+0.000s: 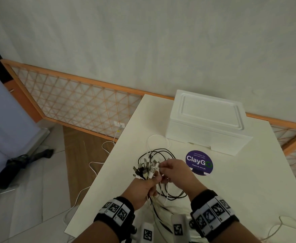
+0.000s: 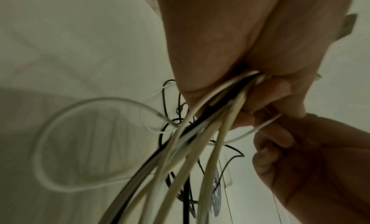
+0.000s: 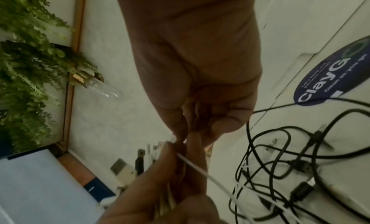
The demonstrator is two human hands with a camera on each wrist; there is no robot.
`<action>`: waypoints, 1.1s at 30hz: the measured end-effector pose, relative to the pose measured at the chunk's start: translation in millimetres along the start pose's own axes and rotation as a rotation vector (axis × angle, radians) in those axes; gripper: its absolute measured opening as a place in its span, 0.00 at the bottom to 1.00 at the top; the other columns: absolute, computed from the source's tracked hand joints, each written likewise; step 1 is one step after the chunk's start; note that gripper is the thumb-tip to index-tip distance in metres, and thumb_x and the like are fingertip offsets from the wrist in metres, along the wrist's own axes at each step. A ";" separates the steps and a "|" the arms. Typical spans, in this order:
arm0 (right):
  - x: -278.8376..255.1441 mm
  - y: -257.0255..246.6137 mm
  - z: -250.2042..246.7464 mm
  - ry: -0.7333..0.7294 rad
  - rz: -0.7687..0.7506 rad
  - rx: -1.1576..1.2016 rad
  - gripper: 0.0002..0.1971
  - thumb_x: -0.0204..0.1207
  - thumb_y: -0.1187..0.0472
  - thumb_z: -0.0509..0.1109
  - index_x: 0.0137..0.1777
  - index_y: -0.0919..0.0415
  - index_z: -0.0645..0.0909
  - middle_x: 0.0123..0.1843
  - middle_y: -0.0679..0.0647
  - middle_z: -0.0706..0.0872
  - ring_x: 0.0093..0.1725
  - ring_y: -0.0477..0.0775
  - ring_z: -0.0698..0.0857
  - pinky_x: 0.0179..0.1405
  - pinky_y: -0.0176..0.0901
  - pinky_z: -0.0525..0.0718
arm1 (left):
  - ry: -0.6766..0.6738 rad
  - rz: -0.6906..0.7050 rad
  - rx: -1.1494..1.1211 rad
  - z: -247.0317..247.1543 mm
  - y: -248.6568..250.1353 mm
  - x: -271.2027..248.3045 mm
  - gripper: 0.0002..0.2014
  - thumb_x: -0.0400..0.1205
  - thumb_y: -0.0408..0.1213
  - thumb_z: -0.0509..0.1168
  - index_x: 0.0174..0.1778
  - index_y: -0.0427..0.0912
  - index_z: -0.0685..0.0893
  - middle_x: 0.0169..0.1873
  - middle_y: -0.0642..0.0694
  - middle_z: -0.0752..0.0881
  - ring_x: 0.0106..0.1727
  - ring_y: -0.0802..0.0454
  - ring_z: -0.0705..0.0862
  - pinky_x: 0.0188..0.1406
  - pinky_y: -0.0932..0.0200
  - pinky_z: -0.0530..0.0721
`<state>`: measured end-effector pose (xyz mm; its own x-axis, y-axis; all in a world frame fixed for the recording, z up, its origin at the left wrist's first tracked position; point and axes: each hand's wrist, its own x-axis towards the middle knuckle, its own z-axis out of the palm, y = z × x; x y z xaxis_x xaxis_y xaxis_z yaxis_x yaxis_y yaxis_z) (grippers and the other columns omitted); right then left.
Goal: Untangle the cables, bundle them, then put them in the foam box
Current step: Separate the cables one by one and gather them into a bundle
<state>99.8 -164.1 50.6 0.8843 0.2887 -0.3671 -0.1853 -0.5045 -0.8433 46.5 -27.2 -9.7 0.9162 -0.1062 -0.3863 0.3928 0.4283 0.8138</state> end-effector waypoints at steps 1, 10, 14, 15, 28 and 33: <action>1.3 2.7 2.7 -0.002 0.007 0.041 0.07 0.78 0.66 0.68 0.40 0.55 0.83 0.33 0.52 0.87 0.28 0.46 0.86 0.34 0.37 0.87 | 0.004 0.003 -0.006 -0.7 -0.2 -0.3 0.07 0.77 0.33 0.72 0.47 0.35 0.82 0.34 0.34 0.79 0.19 0.56 0.68 0.27 0.59 0.75; -3.6 6.0 10.5 0.066 -0.081 0.348 0.10 0.71 0.71 0.75 0.49 0.58 0.85 0.39 0.54 0.89 0.36 0.49 0.87 0.36 0.40 0.85 | 0.104 -0.034 -0.089 -0.5 0.3 -5.3 0.04 0.77 0.32 0.72 0.44 0.35 0.87 0.33 0.39 0.84 0.19 0.56 0.68 0.28 0.57 0.75; -3.5 8.6 14.5 0.145 -0.164 0.279 0.08 0.72 0.68 0.76 0.47 0.56 0.85 0.40 0.53 0.90 0.38 0.49 0.88 0.43 0.42 0.86 | 0.218 -0.048 -0.243 4.6 4.4 -5.8 0.13 0.82 0.41 0.65 0.44 0.35 0.90 0.41 0.40 0.89 0.20 0.55 0.68 0.27 0.56 0.76; -4.4 8.4 16.8 0.140 -0.187 0.264 0.08 0.72 0.68 0.75 0.47 0.55 0.85 0.41 0.54 0.91 0.39 0.50 0.88 0.45 0.43 0.86 | 0.227 -0.044 -0.265 5.7 5.4 -6.6 0.14 0.82 0.43 0.64 0.46 0.35 0.90 0.40 0.42 0.90 0.22 0.54 0.68 0.26 0.57 0.77; -17.4 -0.3 16.5 -0.087 -0.453 -0.394 0.09 0.71 0.58 0.71 0.50 0.47 0.84 0.37 0.40 0.81 0.36 0.37 0.79 0.37 0.29 0.75 | 0.174 0.034 -0.354 3.7 -0.7 -6.5 0.17 0.72 0.37 0.66 0.50 0.26 0.85 0.46 0.33 0.90 0.44 0.44 0.91 0.37 0.57 0.89; -32.4 1.0 7.1 -0.184 -0.456 -0.332 0.20 0.72 0.60 0.72 0.62 0.41 0.79 0.42 0.32 0.84 0.29 0.40 0.76 0.32 0.27 0.75 | 0.213 0.034 -0.331 4.6 -2.6 -9.7 0.20 0.72 0.41 0.68 0.51 0.28 0.85 0.30 0.44 0.87 0.29 0.53 0.85 0.36 0.57 0.83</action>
<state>67.9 -168.2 58.9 0.7488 0.6574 -0.0838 0.3661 -0.5157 -0.7746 37.0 -31.4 -6.1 0.8774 0.0868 -0.4718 0.2840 0.6985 0.6568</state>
